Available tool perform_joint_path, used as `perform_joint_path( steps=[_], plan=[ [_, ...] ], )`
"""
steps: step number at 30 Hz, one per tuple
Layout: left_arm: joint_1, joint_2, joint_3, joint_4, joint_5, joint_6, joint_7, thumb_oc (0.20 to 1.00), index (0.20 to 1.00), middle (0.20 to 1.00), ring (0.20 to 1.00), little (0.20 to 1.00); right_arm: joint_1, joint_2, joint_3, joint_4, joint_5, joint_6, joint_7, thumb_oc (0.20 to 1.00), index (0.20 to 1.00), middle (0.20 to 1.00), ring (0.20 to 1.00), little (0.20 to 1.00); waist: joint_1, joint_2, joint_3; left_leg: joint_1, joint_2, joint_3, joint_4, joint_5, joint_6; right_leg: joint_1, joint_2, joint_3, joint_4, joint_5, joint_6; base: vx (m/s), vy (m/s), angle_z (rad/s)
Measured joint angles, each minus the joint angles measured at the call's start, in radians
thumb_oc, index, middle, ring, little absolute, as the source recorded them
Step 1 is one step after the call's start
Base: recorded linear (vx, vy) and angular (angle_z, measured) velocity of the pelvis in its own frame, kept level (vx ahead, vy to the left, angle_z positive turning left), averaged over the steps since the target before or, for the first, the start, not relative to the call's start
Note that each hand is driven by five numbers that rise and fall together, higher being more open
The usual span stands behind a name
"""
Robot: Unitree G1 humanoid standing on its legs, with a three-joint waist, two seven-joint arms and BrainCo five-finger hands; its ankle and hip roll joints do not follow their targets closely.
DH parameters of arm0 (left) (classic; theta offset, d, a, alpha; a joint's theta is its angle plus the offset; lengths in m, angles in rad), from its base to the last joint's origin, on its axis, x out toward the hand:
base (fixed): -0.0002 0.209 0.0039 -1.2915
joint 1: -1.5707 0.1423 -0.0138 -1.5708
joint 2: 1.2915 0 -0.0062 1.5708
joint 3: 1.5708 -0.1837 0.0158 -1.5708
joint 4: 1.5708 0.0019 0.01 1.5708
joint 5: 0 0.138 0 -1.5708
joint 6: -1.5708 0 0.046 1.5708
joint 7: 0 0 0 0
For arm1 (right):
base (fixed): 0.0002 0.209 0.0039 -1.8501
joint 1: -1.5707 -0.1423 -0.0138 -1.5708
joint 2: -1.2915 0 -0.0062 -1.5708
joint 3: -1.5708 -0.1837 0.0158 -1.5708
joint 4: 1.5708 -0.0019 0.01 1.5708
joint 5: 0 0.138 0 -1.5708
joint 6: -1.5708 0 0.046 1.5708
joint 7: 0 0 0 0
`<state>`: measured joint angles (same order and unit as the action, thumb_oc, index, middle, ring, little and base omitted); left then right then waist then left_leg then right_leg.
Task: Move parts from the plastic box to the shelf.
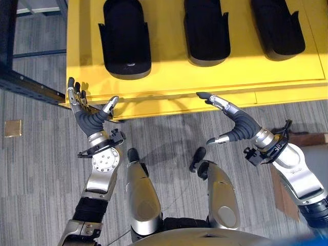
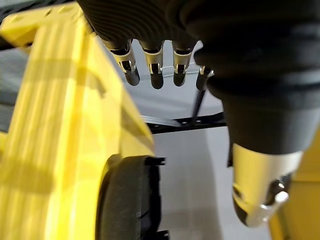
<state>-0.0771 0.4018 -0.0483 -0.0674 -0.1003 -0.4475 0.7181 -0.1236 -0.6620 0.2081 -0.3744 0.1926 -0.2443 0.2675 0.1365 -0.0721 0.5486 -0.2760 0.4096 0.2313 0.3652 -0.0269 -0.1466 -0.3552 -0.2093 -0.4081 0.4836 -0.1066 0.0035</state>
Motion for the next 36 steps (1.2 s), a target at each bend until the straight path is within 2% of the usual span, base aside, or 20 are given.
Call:
perform_joint_path(
  steps=[1,3,5,8,9,11,13,18,22,25,31,33,34,36],
  plan=[
    [0.013,0.035,0.016,-0.023,0.017,-0.022,0.002,1.0,1.0,1.0,1.0,1.0,0.006,-0.019,0.0,-0.001,0.0,-0.011,-0.019,1.0,1.0,1.0,1.0,1.0,0.017,0.001,-0.001,0.016,-0.003,-0.002,-0.021,0.009,-0.012,0.005,-0.005,-0.005,0.016,-0.015,-0.002,0.05,-0.247,0.31],
    [0.045,0.077,0.052,-0.071,0.054,-0.069,0.01,1.0,1.0,1.0,1.0,1.0,0.006,-0.024,-0.002,-0.001,-0.001,-0.014,-0.05,1.0,1.0,1.0,1.0,1.0,0.025,0.005,-0.004,0.022,-0.01,-0.021,-0.042,0.025,-0.012,0.02,-0.01,-0.022,0.018,-0.027,0.0,0.04,-0.166,0.28],
    [0.063,0.081,0.073,-0.095,0.052,-0.09,0.006,1.0,1.0,1.0,1.0,1.0,0.012,-0.024,-0.002,-0.001,-0.014,-0.014,-0.064,1.0,1.0,1.0,1.0,1.0,0.034,0.006,-0.004,0.026,-0.025,-0.023,-0.054,0.034,-0.015,0.024,-0.022,-0.023,0.017,-0.028,0.004,0.03,-0.06,0.15],
    [0.124,0.09,0.101,-0.101,0.033,-0.087,-0.063,1.0,1.0,1.0,1.0,1.0,0.017,-0.029,-0.001,-0.001,-0.071,-0.02,-0.077,1.0,1.0,1.0,1.0,1.0,0.046,0.013,-0.022,0.051,-0.056,-0.023,-0.07,0.035,-0.016,0.059,-0.049,-0.03,-0.001,-0.025,0.025,0.01,-0.036,0.19],
    [0.143,0.095,0.101,-0.102,0.033,-0.081,-0.084,1.0,1.0,1.0,1.0,1.0,0.008,-0.037,0.0,-0.001,-0.086,-0.024,-0.074,1.0,1.0,1.0,1.0,1.0,0.055,0.016,-0.028,0.05,-0.061,-0.023,-0.071,0.035,-0.016,0.065,-0.055,-0.034,-0.006,-0.022,0.029,0.0,-0.024,0.16],
    [0.186,0.133,0.096,-0.102,0.031,-0.03,-0.157,1.0,1.0,1.0,1.0,1.0,-0.033,-0.087,0.002,-0.001,-0.122,-0.04,-0.045,1.0,1.0,1.0,1.0,1.0,0.08,0.021,-0.045,0.053,-0.069,-0.023,-0.076,0.035,-0.016,0.078,-0.062,-0.044,-0.019,-0.009,0.03,0.01,-0.002,0.12],
    [0.226,0.145,0.095,-0.098,0.03,0.009,-0.174,1.0,1.0,1.0,1.0,1.0,-0.078,-0.114,0.015,-0.001,-0.133,-0.054,-0.018,1.0,1.0,1.0,1.0,1.0,0.1,0.02,-0.051,0.066,-0.074,-0.024,-0.075,0.031,-0.015,0.097,-0.068,-0.048,-0.026,-0.01,0.033,0.03,0.033,0.1],
    [0.27,0.162,0.08,-0.029,-0.049,0.08,-0.212,1.0,1.0,1.0,1.0,1.0,-0.252,-0.134,0.186,-0.009,-0.178,-0.043,0.062,1.0,1.0,1.0,1.0,1.0,0.142,0.023,-0.106,0.086,-0.083,-0.026,-0.076,0.019,-0.011,0.143,-0.071,-0.064,-0.065,0.003,0.05,0.02,0.029,0.06],
    [0.286,0.16,0.048,0.044,-0.165,0.093,-0.296,1.0,1.0,1.0,1.0,1.0,-0.354,-0.131,0.279,-0.013,-0.18,0.022,0.118,1.0,1.0,1.0,1.0,1.0,0.184,0.024,-0.108,0.085,-0.087,-0.029,-0.058,0.007,-0.006,0.169,-0.073,-0.073,-0.1,0.025,0.054,0.0,0.079,0.05],
    [0.317,0.113,0.038,0.199,-0.28,0.091,-0.317,1.0,1.0,1.0,1.0,1.0,-0.409,-0.091,0.365,-0.005,-0.214,0.089,0.146,1.0,1.0,1.0,1.0,1.0,0.186,0.024,-0.109,0.086,-0.096,-0.023,-0.025,-0.018,0.006,0.194,-0.081,-0.073,-0.135,0.049,0.06,-0.01,0.122,-0.04],
    [0.319,0.111,0.037,0.208,-0.361,0.036,-0.326,1.0,1.0,1.0,1.0,1.0,-0.505,-0.052,0.436,0.115,-0.221,0.17,0.156,1.0,1.0,1.0,1.0,1.0,0.205,0.031,-0.107,0.081,-0.091,-0.007,0.012,-0.039,0.013,0.195,-0.093,-0.081,-0.138,0.059,0.057,-0.04,0.097,-0.1],
    [0.316,0.098,0.033,0.22,-0.363,0.02,-0.321,1.0,1.0,1.0,1.0,1.0,-0.51,-0.028,0.441,0.152,-0.257,0.181,0.15,1.0,1.0,1.0,1.0,1.0,0.205,0.037,-0.104,0.071,-0.089,0.007,0.03,-0.049,0.019,0.19,-0.109,-0.103,-0.137,0.066,0.058,-0.07,0.112,-0.17],
    [0.293,0.083,0.031,0.22,-0.385,0.001,-0.315,1.0,1.0,1.0,1.0,1.0,-0.533,-0.025,0.466,0.199,-0.298,0.197,0.136,1.0,1.0,1.0,1.0,1.0,0.197,0.063,-0.094,0.049,-0.079,0.007,0.072,-0.07,0.023,0.185,-0.119,-0.124,-0.132,0.081,0.055,-0.05,0.084,-0.18],
    [0.275,0.08,0.032,0.247,-0.392,-0.017,-0.314,1.0,1.0,1.0,1.0,1.0,-0.56,-0.026,0.474,0.247,-0.333,0.207,0.117,1.0,1.0,1.0,1.0,1.0,0.194,0.078,-0.084,0.045,-0.072,0.012,0.089,-0.08,0.022,0.174,-0.125,-0.128,-0.108,0.077,0.049,-0.02,0.107,-0.14]
  ],
)
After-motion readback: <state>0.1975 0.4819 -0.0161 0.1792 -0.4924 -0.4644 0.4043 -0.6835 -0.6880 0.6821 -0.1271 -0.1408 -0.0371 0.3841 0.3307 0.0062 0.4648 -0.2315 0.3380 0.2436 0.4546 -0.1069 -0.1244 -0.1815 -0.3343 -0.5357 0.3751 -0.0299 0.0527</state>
